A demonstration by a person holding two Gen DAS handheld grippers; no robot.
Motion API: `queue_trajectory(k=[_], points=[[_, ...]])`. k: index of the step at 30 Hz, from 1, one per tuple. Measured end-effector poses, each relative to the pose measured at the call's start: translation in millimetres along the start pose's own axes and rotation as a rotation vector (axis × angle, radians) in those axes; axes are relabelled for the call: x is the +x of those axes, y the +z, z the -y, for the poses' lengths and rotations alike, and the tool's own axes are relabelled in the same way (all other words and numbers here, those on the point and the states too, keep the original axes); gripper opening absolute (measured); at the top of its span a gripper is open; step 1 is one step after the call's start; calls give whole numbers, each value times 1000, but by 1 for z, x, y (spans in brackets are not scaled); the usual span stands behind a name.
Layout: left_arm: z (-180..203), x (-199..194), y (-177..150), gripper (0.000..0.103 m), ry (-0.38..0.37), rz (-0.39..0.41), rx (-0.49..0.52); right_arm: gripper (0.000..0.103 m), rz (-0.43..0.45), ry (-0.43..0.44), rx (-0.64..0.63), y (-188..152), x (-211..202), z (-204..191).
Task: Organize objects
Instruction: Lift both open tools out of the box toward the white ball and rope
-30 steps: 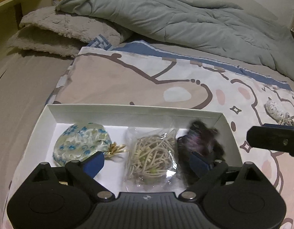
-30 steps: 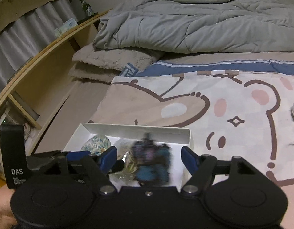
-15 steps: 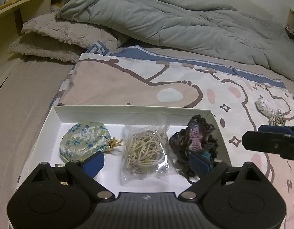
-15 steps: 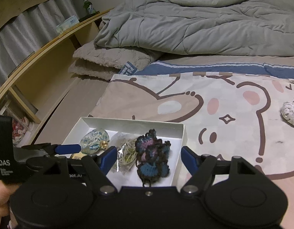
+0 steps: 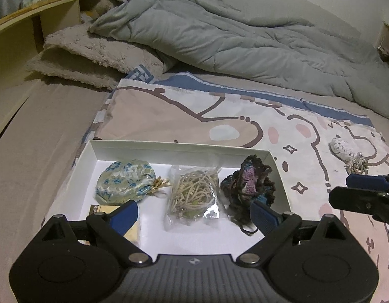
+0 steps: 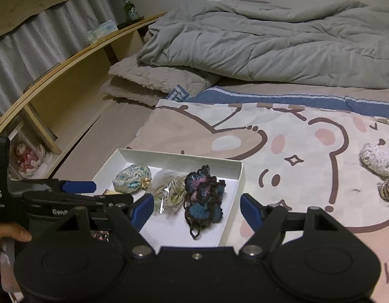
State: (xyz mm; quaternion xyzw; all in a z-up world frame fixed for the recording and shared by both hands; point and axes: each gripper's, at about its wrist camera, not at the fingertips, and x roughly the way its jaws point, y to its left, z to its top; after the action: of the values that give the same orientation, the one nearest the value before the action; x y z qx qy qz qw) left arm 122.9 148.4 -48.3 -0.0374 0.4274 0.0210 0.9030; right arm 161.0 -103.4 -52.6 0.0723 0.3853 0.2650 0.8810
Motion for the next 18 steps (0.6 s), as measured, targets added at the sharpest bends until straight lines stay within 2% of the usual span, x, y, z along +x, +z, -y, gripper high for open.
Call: queue_trajectory(k=[9,18], points=[[8,-27,-8,101,12,36,10,79,11,-17,-31,-12,-22,1],[16,-49,-15,103,1,68,16,86,32,-56,-43,-19,-37,6]])
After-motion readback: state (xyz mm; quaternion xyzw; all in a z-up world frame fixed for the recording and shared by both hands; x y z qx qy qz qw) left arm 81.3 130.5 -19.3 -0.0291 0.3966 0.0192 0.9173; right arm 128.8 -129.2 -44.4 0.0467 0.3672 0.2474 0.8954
